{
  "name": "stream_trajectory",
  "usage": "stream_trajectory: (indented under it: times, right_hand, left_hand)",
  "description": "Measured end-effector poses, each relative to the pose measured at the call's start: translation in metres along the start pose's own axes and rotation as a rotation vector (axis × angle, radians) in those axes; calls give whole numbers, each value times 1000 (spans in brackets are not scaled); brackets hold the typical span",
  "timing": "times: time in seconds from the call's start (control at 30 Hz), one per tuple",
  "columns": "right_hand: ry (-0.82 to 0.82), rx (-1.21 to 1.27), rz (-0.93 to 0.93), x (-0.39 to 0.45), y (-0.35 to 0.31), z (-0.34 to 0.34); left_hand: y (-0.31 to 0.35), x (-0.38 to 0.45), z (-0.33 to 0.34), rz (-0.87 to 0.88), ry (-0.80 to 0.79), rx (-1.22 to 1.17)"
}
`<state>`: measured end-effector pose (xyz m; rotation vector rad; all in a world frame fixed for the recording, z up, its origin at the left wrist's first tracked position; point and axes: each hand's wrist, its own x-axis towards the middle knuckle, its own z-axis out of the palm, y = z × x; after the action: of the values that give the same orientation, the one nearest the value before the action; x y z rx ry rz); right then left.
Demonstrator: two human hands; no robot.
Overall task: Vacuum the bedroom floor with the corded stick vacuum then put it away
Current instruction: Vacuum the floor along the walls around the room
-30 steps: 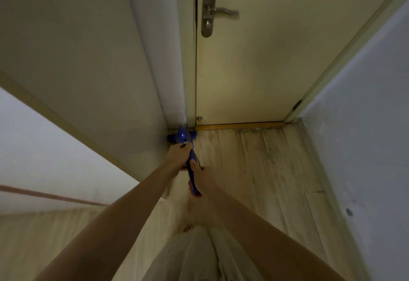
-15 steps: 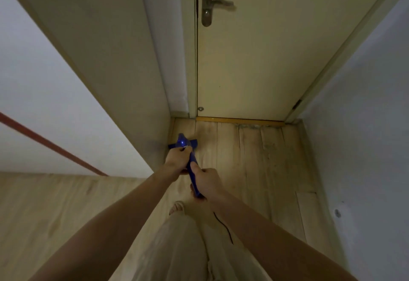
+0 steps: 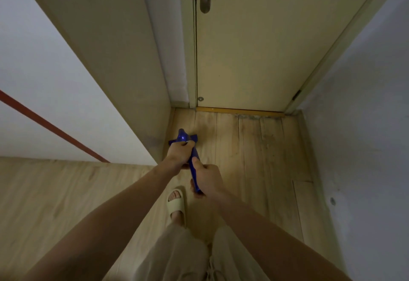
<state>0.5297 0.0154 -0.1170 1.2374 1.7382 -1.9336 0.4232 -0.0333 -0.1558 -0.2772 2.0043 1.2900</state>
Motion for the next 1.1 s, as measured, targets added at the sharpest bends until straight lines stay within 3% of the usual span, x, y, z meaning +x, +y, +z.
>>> stream_trajectory:
  times: [0.67,1.1]
  right_hand:
    - [87,206,6,142,-146,128]
    - [90,137,16,168,-161,109]
  left_hand:
    - [125,162,-114,57,-104,106]
    - [134,194,-103,60,-43,100]
